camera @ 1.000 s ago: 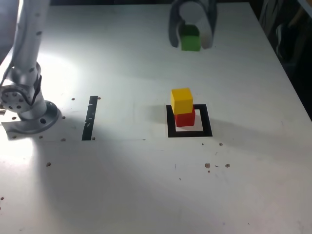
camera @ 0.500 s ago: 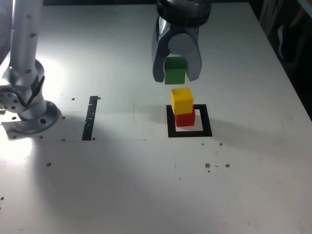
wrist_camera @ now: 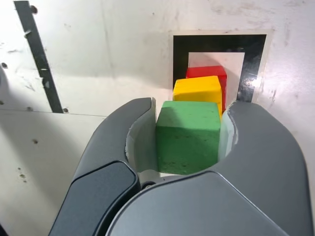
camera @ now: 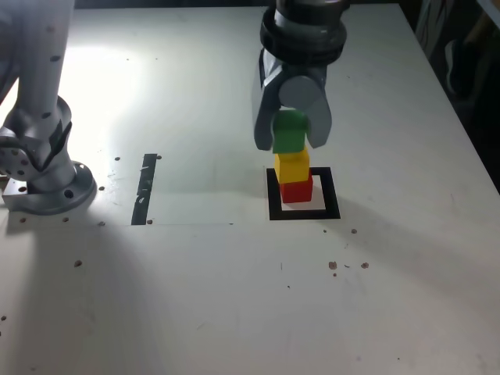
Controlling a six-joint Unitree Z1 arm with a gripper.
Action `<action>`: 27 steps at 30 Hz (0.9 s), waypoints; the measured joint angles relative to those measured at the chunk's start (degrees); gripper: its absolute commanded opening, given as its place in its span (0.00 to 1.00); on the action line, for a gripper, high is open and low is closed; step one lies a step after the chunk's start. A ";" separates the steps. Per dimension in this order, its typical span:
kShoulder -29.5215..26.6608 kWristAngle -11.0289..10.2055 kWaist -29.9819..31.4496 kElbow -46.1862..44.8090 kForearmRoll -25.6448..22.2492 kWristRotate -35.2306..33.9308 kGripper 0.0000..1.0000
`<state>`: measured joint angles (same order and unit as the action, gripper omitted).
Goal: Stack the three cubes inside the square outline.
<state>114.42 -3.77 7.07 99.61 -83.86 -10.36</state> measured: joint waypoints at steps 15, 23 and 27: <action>0.15 0.15 -0.83 -1.37 1.79 0.47 0.25; 0.84 0.94 -0.84 -1.29 2.65 1.79 0.48; 0.84 0.94 -0.98 -1.29 2.65 1.83 0.68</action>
<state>115.26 -2.83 6.09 98.32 -81.21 -8.53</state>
